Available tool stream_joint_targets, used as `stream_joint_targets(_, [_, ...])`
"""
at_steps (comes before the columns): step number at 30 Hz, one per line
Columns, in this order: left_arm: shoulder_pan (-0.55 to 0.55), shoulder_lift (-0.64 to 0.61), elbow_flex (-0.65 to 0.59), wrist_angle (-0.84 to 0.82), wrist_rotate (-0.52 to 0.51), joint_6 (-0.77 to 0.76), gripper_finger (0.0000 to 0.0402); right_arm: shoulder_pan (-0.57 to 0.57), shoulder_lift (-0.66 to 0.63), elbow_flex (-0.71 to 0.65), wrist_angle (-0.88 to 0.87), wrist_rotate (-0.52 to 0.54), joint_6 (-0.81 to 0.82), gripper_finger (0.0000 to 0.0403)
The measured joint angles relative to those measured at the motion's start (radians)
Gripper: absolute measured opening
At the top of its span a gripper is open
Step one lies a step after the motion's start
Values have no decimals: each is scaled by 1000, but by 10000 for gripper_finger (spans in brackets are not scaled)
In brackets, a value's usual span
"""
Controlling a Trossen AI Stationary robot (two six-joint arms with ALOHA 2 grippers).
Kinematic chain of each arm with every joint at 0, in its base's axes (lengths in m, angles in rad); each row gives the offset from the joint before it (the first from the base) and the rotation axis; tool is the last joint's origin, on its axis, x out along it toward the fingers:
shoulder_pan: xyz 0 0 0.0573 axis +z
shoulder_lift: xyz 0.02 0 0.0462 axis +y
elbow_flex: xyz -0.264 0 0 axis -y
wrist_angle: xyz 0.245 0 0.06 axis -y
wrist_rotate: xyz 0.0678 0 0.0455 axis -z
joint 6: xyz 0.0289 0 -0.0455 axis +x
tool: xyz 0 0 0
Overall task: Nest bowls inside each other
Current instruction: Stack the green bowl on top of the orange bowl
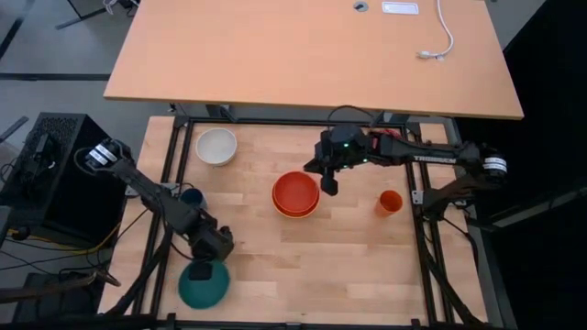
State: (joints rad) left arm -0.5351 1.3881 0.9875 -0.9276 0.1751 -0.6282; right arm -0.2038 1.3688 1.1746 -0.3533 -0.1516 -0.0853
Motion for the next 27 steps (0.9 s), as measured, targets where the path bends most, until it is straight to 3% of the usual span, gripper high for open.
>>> stream_joint_targets(9, [153,0,236,-220,-140,178,0,1,-165,0,-80,42,-1,7])
stream_joint_targets(16, [429,0,280,-206,-252,327,0,6,-227,0,-88,43,19,18])
stream_joint_targets(20, [585,0,294,-134,-243,395,0,6,-227,0,-105,44,32,26])
stream_joint_targets(23, [672,8,311,-76,-180,437,0,6,-227,0,-118,44,32,30])
stream_joint_targets(27, [707,117,424,-107,-149,479,0,6,-227,0,-126,44,32,25])
